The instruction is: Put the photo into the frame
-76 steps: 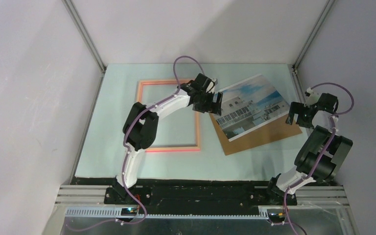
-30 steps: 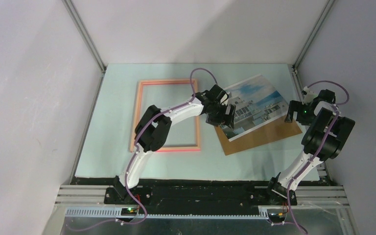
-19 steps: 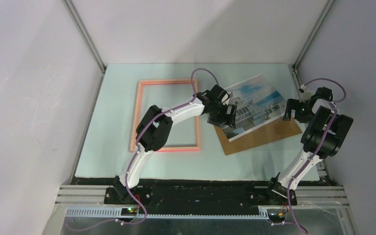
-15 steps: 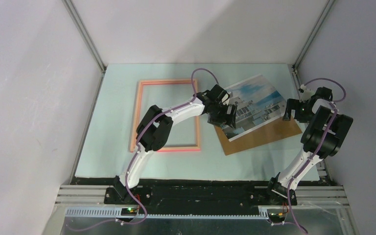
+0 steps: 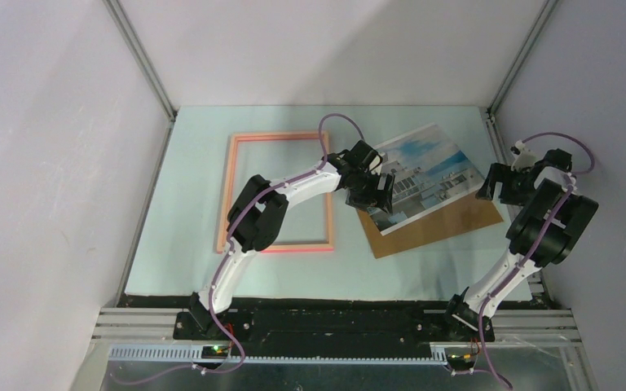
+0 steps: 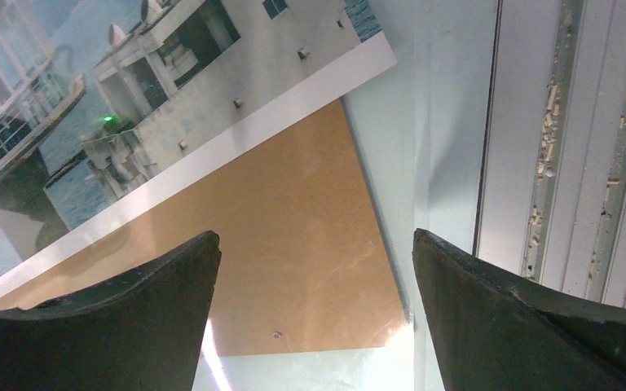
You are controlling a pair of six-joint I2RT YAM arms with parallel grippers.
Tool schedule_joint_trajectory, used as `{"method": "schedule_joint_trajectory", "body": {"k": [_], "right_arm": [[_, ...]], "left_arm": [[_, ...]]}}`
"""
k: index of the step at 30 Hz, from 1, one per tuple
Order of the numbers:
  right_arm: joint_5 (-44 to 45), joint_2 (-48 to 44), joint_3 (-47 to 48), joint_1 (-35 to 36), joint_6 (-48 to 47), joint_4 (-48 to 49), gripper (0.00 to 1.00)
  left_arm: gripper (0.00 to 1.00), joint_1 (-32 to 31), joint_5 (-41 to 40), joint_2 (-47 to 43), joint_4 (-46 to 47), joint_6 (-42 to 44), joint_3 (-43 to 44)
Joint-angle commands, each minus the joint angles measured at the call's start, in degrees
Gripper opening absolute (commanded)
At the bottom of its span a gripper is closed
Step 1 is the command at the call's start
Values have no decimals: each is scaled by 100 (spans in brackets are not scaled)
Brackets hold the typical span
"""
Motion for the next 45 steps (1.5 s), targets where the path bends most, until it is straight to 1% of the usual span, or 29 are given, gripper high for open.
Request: {"method": "schedule_joint_trajectory", "body": {"k": [1,6,12,20,24,30,37,41,45], "right_arm": [[-1026,-259,172,-9,-155,-764,90],[-1415,-544,199,-113,-358,-1231,86],[-1825,-799,202,-227,-695,-1771,76],[-2225,-825,372,-376,-1497,-2622,66],[-2322,-757,562,-483,-1914,-3210,64],[-2040,-639,632,-540,-2454,-3458,61],[-1878,-223,736,-568,-3264,-3636,60],[-1853,-7,808,-593,-3402,-3541,59],[-1919,117,815,-603,-3291,-3390,56]], "left_arm": [[95,-106,53,208,59,37,127],[95,-103,4,140,53,98,54],[95,-106,-91,29,53,194,-29],[95,-106,-121,-5,56,225,-64],[95,-109,-135,-9,54,260,-82],[95,-106,-148,-22,55,291,-76],[95,-102,-186,-73,57,359,-66],[95,-102,-269,-119,54,451,-75],[95,-105,-293,-128,60,470,-71]]}}
